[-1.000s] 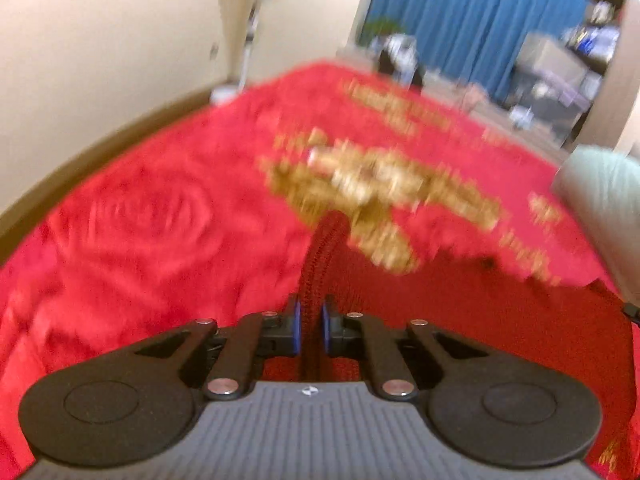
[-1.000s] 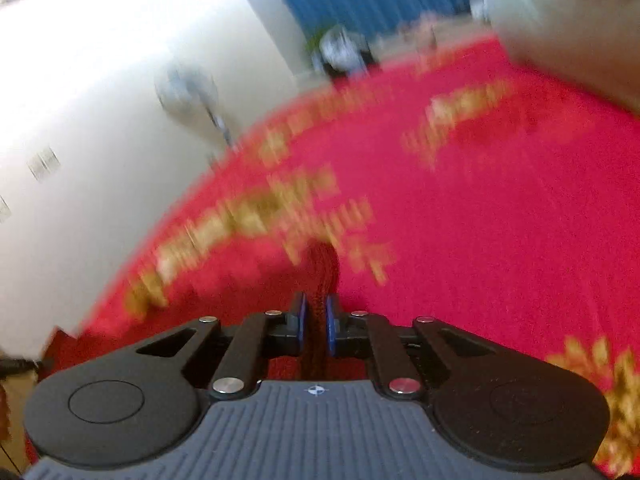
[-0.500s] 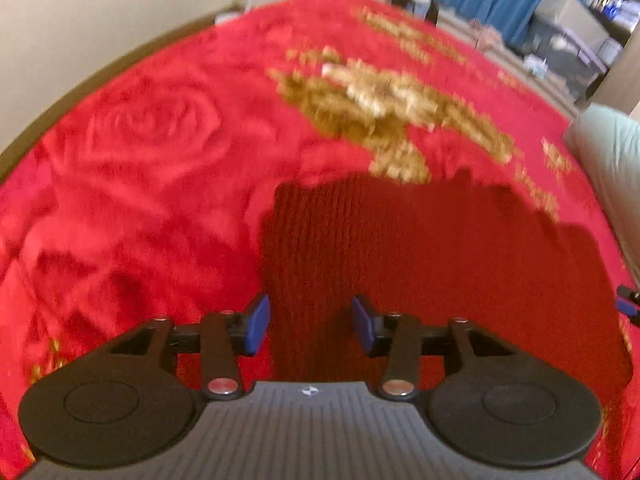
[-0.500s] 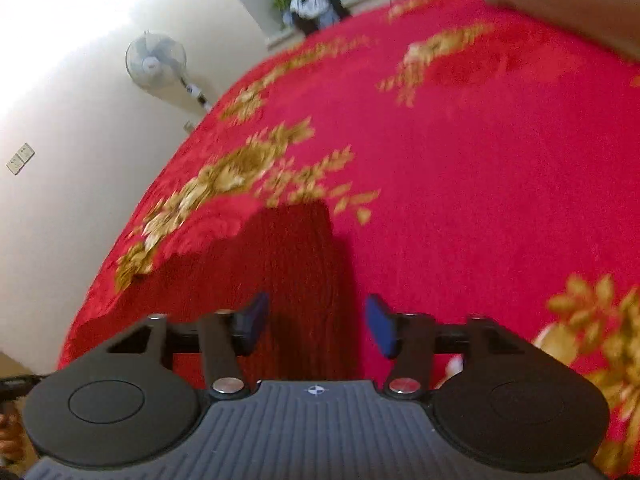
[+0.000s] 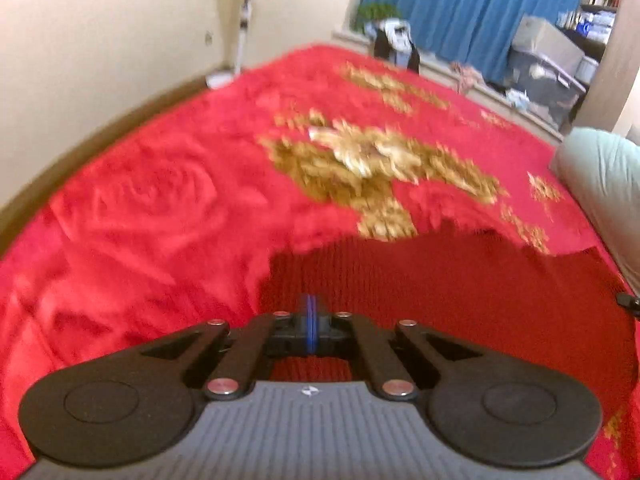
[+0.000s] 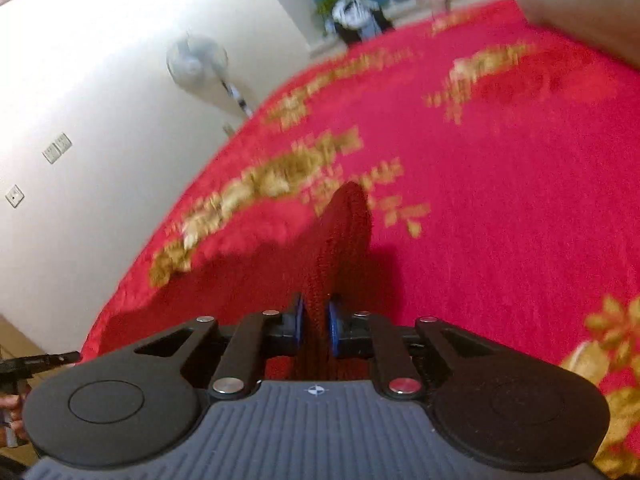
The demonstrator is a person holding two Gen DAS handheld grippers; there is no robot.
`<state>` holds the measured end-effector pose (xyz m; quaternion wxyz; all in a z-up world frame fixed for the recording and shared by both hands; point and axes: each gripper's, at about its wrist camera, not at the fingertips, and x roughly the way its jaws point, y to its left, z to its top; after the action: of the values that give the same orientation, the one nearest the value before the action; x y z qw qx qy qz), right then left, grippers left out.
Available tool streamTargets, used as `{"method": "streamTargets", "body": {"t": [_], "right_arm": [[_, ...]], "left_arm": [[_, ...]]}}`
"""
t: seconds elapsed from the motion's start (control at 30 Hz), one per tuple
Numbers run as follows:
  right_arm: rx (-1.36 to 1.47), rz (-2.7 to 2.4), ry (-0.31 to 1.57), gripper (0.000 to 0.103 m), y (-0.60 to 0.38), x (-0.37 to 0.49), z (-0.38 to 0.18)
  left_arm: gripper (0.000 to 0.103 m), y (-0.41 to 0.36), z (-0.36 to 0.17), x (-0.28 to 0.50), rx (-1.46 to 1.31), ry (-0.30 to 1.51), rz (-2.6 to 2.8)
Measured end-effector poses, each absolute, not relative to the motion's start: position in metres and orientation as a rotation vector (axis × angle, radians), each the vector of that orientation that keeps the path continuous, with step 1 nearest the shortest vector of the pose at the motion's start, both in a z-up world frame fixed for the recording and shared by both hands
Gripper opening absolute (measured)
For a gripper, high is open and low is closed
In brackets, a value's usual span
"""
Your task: Fold small clothes
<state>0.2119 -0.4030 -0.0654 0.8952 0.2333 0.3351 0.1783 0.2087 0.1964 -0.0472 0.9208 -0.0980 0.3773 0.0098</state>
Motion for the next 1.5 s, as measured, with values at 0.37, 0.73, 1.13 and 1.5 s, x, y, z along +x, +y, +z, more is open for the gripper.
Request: {"method": "streamTargets", "body": {"t": [0.37,0.73,1.13,1.5], "right_arm": [[0.308,0.147,0.759,0.034,-0.390,0.189,-0.070],[0.306,0.039,0.944,0.050,-0.401,0.134,-0.085],[0.242,0.076,0.619,0.049,-0.379,0.048,0.000],[0.217,0.089,0.682,0.049,-0.378,0.055,-0.020]], "left_arm": [[0.054,0.122,-0.076,0.169,0.147,0.952,-0.372],[0.053,0.128,-0.081,0.128,0.222,0.981,-0.317],[0.057,0.118,-0.051,0.056,-0.065,0.758,-0.001],[0.058,0.086,-0.079,0.039,-0.203,0.814,-0.095]]}}
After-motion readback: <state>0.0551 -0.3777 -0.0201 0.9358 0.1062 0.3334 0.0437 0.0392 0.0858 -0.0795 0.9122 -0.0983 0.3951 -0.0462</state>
